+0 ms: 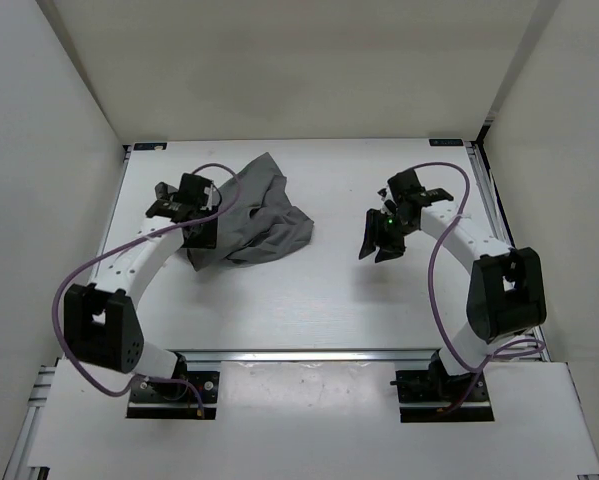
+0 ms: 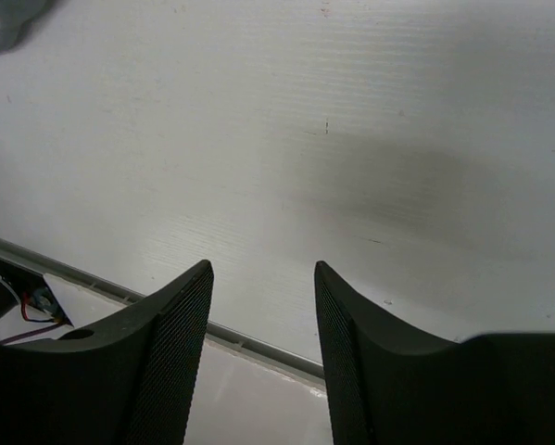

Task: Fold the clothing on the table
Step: Flatten the skirt out

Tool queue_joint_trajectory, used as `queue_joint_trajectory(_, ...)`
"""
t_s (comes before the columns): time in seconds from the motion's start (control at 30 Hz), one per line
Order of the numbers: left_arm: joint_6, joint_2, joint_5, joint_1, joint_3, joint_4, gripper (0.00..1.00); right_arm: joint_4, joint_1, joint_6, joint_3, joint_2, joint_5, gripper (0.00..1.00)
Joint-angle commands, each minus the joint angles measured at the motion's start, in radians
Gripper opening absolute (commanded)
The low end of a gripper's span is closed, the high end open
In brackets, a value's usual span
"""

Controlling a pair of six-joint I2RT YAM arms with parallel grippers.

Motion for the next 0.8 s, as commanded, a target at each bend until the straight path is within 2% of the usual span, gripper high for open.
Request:
queue_joint_trajectory(0.0,-0.012,-0.137,0.184,0.064,-0.043,0.087,0.63,0.030,0.000,0.002,-0.017,-0.042,-0.025,0.53)
queue_joint_trajectory(0.03,-0.025,-0.178,0.264,0.109,-0.066,0.127,0.63,0.038,0.000,0.010,-0.028,-0.045,-0.031,0.53)
queue_joint_trajectory(0.1,-0.044,-0.191,0.266,0.110,-0.081,0.153,0.61,0.049,-0.004,0.008,-0.043,-0.054,-0.041,0.54)
queue_joint_trajectory(0.2,-0.058,-0.190,0.164,0.105,-0.084,0.158,0.63,0.069,-0.004,0.016,-0.063,-0.066,-0.055,0.53)
queue_joint_trajectory(0.33,-0.081,-0.190,0.137,0.160,-0.126,0.205,0.63,0.090,-0.005,0.025,-0.098,-0.083,-0.067,0.53)
queue_joint_trajectory(0.53,-0.116,-0.156,0.253,0.214,-0.196,0.302,0.62,0.119,-0.036,0.034,-0.154,-0.129,-0.097,0.53)
queue_joint_trajectory(0.77,-0.168,-0.133,0.326,0.206,-0.264,0.391,0.59,0.124,-0.060,0.036,-0.157,-0.148,-0.105,0.53)
